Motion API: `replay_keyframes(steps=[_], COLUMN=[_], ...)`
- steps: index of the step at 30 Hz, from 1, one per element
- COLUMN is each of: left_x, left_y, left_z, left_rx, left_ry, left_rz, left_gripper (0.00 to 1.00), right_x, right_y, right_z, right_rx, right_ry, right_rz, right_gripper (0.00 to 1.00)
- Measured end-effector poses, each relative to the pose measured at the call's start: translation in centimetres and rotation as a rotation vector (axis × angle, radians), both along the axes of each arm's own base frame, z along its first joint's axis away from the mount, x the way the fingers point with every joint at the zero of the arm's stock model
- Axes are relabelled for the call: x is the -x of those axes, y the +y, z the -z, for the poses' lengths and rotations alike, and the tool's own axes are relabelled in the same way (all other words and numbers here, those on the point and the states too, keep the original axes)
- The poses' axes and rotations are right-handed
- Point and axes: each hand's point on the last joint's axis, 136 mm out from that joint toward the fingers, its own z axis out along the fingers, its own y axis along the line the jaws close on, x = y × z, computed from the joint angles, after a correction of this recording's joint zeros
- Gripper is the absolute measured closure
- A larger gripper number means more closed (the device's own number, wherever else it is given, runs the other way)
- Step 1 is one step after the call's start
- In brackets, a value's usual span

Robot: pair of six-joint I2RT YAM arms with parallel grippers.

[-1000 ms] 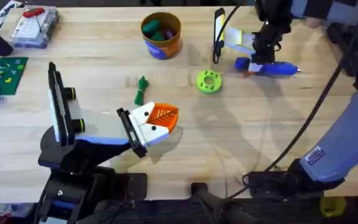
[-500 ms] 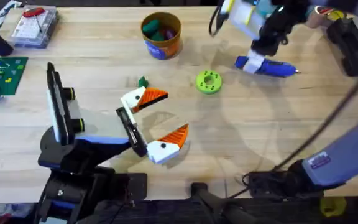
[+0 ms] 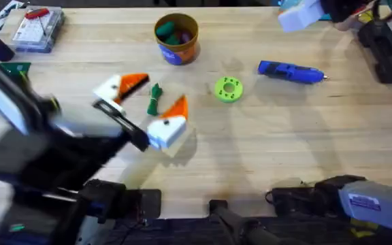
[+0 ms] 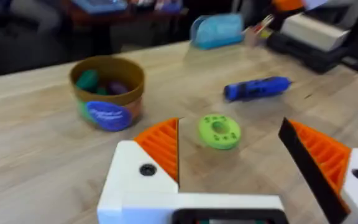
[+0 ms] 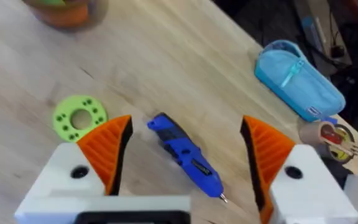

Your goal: Pick up the gripper from the table and insert it into the empty holder that is missing its gripper. Then pick up a screw, insert it into the mounting hole, and use the screwdriver to tighten it. Finally, clean up the table by picking up the vegetable and placing it into the bucket.

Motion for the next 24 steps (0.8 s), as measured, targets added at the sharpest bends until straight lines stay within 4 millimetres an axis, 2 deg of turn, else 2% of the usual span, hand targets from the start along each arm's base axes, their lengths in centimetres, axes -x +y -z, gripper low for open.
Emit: replay_keyframes(steps=[3, 6, 9, 15, 18, 24], left_x=[-0.9, -1.8, -2.8, -6.2, -7.1, -8.0], left_y=[1.2, 2.3, 3.4, 5.5, 6.1, 6.4], left_z=[-1.8, -1.8, -0.7, 1.2, 2.8, 6.6], left_rx=[-0.061, -0.131, -0.211, -0.366, -0.421, -0.497], left_ry=[0.089, 0.248, 0.416, 0.580, 0.630, 0.754], left_rz=[-0.078, -0.142, -0.205, -0.315, -0.332, -0.327], left_gripper=[0.015, 0.015, 0.015, 0.014, 0.015, 0.015], right_x=[1.5, 3.8, 6.0, 7.1, 7.3, 7.6], right_y=[0.6, 0.5, 0.2, 0.1, 0.1, 0.0], right_z=[-1.8, -1.6, -0.7, -0.2, 0.4, 4.6], right_rx=[-0.063, -0.090, -0.094, -0.100, -0.098, -0.076], right_ry=[-0.030, 0.025, 0.101, 0.146, 0.163, 0.245], right_rz=[0.027, 0.056, 0.078, 0.095, 0.098, 0.104], right_gripper=[0.006, 0.007, 0.006, 0.006, 0.006, 0.006])
